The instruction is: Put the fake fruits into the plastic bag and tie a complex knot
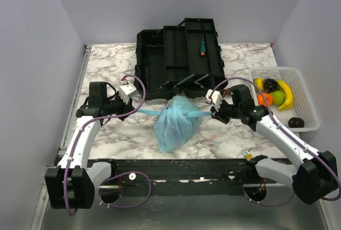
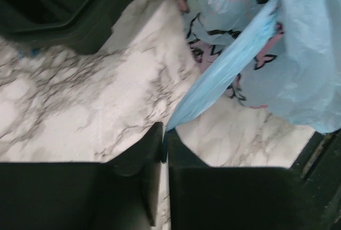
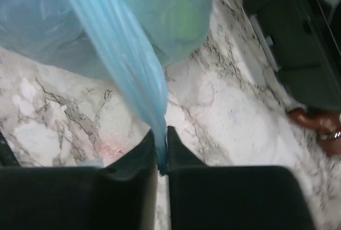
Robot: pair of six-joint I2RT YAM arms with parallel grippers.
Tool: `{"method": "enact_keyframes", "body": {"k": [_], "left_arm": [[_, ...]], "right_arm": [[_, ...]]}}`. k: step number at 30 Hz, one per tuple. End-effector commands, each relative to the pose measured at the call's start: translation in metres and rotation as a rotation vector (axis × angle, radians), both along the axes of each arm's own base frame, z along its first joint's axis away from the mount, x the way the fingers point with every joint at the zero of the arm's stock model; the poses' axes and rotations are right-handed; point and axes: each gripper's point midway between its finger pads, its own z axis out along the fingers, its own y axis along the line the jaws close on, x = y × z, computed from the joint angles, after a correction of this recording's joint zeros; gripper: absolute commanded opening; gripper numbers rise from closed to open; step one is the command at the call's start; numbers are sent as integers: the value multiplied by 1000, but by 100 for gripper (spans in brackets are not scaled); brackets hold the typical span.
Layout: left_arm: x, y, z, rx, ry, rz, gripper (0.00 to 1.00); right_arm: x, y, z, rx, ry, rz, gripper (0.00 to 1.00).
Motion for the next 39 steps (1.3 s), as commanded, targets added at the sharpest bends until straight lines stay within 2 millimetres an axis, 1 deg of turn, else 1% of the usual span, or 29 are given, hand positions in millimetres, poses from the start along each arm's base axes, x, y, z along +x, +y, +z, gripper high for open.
{"method": "enact_keyframes", "body": {"k": [1,2,3,4,5,8,9,10,11,14,15,17,19,21,23,24,25,28,30,31,33,34,36,39], "left_arm": [[17,21,23,70,-75,91,28],[14,18,28,57,-66,83,37],[12,15,36,42,-70,75,49],[11,14,42,32,-71,73,56],[10,12,50,21,-80,70,63],[10,10,66,16,-105,67,78],[10,11,70,20,-108,71,85],[11,12,76,26,-119,72,92],[11,12,81,30,-119,70,98],[9,11,107,28,-125,70,98],[9,11,114,29,-122,73,98],[10,12,128,32,-112,89,98],[20,17,141,29,-90,162,98],[28,23,148,23,-48,230,98],[38,32,155,1,-14,336,98],[41,36,158,-9,-8,372,98],[43,40,162,-25,-4,400,98],[51,61,170,-34,-6,505,98],[55,79,169,-8,-10,571,98],[55,85,168,-10,-1,586,98],[55,97,164,-48,31,613,98],[55,99,160,-71,54,613,98],[54,107,151,-96,93,637,98],[54,118,138,-95,114,678,98]], "right_arm": [[-5,-13,11,-31,73,-36,22],[-8,-10,17,-14,79,-27,33],[-9,-8,24,4,80,-26,43],[-10,-5,32,24,74,-25,54],[-10,-3,42,46,61,-29,60],[-9,3,74,119,28,-46,79],[-9,5,86,140,16,-47,94],[-10,8,97,163,13,-44,100],[-9,11,109,183,6,-48,100],[-1,17,140,243,-3,-82,100],[3,19,148,261,-4,-103,100],[17,22,160,306,16,-179,100],[34,28,167,365,58,-253,100],[54,25,180,449,81,-325,100],[82,5,195,509,79,-410,100],[94,-6,197,532,96,-462,100],[107,-23,201,554,96,-516,100],[134,-76,207,592,56,-637,100],[146,-106,199,555,22,-704,100],[150,-122,194,542,14,-752,100],[155,-147,182,518,0,-793,100],[156,-158,175,510,6,-822,100],[157,-167,163,499,20,-849,100],[153,-163,148,500,64,-840,100]]}}
